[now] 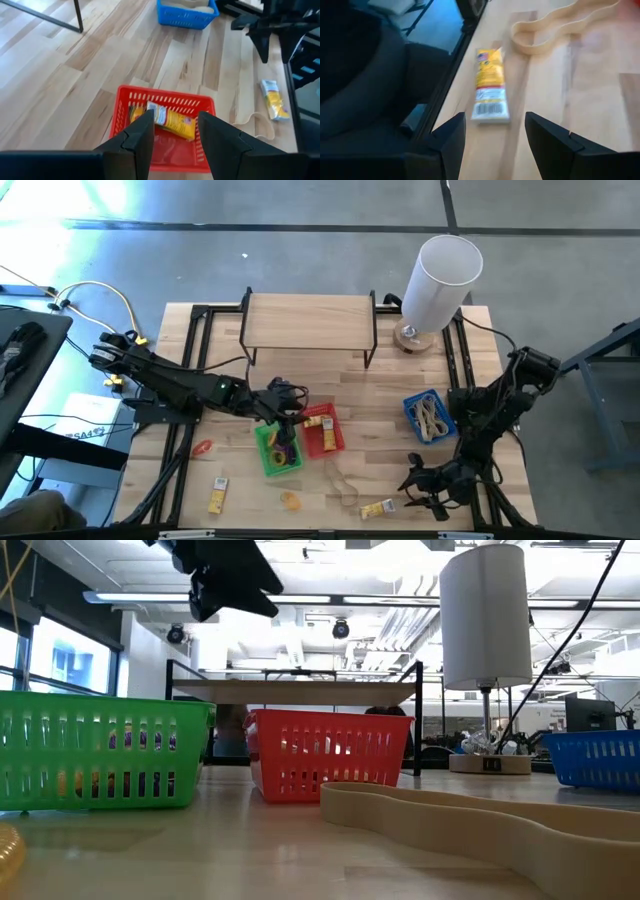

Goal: Pick & Place Office Desk Supplies
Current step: Put the yellow crayon box into the red bin

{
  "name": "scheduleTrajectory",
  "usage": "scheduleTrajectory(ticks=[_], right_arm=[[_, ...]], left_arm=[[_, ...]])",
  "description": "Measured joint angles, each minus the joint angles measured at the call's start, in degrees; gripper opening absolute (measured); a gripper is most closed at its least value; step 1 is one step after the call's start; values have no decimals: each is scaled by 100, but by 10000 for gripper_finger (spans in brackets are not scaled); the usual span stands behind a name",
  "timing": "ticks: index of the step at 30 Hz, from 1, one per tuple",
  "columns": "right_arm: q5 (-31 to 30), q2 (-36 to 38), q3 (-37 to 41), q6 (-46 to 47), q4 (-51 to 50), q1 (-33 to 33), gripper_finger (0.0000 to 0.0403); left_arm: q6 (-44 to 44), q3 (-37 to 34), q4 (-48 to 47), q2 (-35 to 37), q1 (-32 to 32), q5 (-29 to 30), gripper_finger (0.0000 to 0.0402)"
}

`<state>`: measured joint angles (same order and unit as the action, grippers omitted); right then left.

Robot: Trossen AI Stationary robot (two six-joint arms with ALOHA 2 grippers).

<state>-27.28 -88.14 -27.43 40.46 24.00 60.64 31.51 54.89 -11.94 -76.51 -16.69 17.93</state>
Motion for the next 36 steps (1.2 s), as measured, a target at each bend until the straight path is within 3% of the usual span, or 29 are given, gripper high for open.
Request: scheduleTrajectory(ticks=[17, 21, 30, 36], right_arm=[[-475, -46, 12, 183, 18, 48, 198], [-612, -46, 7, 476, -197, 34, 231], [-771, -48, 7, 1084, -578, 98, 348], [-844, -249, 3, 1378, -566, 124, 379]], left_arm=[[-2, 0, 172, 0, 0, 2, 147], [-4, 0, 172, 0, 0, 2, 147], [-4, 0, 170, 0, 0, 4, 147], [-4, 0, 167, 0, 0, 7, 147]])
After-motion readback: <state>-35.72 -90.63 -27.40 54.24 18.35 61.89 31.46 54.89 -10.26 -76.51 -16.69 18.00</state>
